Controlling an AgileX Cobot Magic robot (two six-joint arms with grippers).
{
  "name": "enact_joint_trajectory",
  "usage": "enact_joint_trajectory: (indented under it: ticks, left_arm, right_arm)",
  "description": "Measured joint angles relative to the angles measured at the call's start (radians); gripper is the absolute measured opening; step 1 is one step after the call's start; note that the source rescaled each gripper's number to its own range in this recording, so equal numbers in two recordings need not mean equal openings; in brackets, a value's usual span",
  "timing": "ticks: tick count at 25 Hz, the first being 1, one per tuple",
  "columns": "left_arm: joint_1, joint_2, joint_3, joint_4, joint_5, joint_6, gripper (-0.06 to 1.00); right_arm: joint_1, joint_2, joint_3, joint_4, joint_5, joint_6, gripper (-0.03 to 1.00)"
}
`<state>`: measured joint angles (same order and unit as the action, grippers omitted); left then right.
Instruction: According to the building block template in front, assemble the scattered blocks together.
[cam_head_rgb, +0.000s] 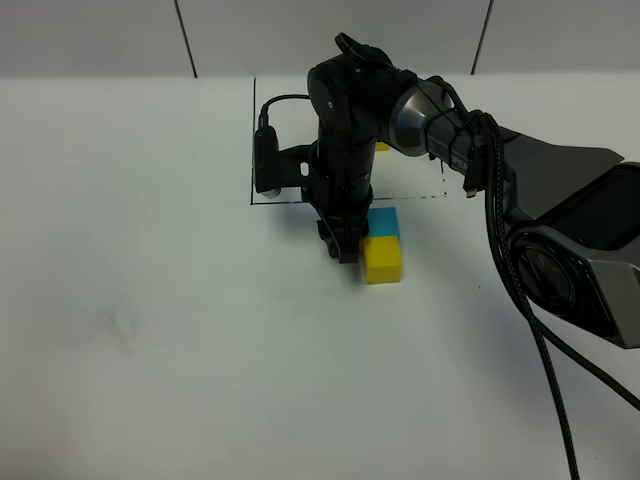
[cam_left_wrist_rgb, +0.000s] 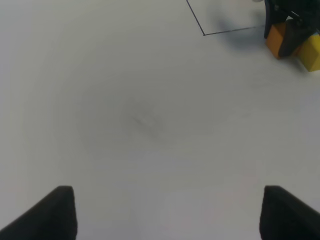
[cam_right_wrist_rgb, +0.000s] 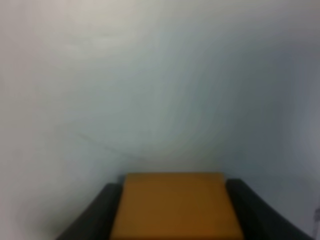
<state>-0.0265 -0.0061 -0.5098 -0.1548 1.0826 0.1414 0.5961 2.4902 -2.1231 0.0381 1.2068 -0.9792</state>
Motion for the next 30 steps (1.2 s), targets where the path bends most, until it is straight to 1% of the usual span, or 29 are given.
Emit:
enact_joint_trajectory:
  ticks: [1, 2, 3, 5, 7, 8, 9, 12, 16, 18, 21, 23, 26, 30]
  left_arm:
    - [0.000, 0.000, 0.000, 0.000, 0.000, 0.000, 0.63]
    - [0.000, 0.000, 0.000, 0.000, 0.000, 0.000, 0.63]
    - [0.000, 0.000, 0.000, 0.000, 0.000, 0.000, 0.63]
    - [0.000, 0.000, 0.000, 0.000, 0.000, 0.000, 0.63]
    - [0.000, 0.000, 0.000, 0.000, 0.000, 0.000, 0.63]
    - [0.000, 0.000, 0.000, 0.000, 0.000, 0.000, 0.63]
    - [0.000, 0.000, 0.000, 0.000, 0.000, 0.000, 0.63]
    - [0.000, 0.000, 0.000, 0.000, 0.000, 0.000, 0.63]
    - [0.000, 0.000, 0.000, 0.000, 0.000, 0.000, 0.63]
    - [0.000, 0.000, 0.000, 0.000, 0.000, 0.000, 0.63]
    - [0.000, 0.000, 0.000, 0.000, 0.000, 0.000, 0.63]
    - [0.000, 0.000, 0.000, 0.000, 0.000, 0.000, 0.63]
    - [0.000, 0.000, 0.000, 0.000, 0.000, 0.000, 0.63]
    - [0.000, 0.000, 0.000, 0.000, 0.000, 0.000, 0.63]
  right_arm:
    - [0.000, -0.001, 0.000, -0.001, 0.001, -0.005, 0.29]
    - [0.000, -0.002, 0.000, -0.005, 0.001, -0.008, 0.36]
    - [0.000, -0.002, 0.001, -0.008, 0.006, -0.010, 0.44]
    - [-0.001, -0.009, 0.001, -0.010, 0.006, -0.013, 0.65]
    - [-0.002, -0.018, 0.001, -0.010, 0.006, -0.013, 0.83]
    - [-0.002, -0.022, 0.001, -0.010, 0.006, -0.013, 0.90]
    - [-0.002, -0.027, 0.001, -0.007, 0.006, -0.013, 0.94]
    - [-0.002, -0.053, 0.001, 0.020, 0.007, -0.005, 0.99]
    - [0.001, -0.128, 0.002, 0.081, 0.008, 0.047, 1.00]
    - [0.006, -0.180, 0.002, 0.097, 0.008, 0.118, 0.99]
    - [-0.015, -0.248, 0.002, 0.116, 0.010, 0.270, 0.99]
    - [-0.065, -0.289, 0.002, 0.135, 0.010, 0.381, 0.99]
    - [-0.204, -0.329, 0.008, 0.181, 0.008, 0.513, 0.99]
    - [-0.378, -0.407, 0.106, 0.187, 0.004, 0.647, 0.99]
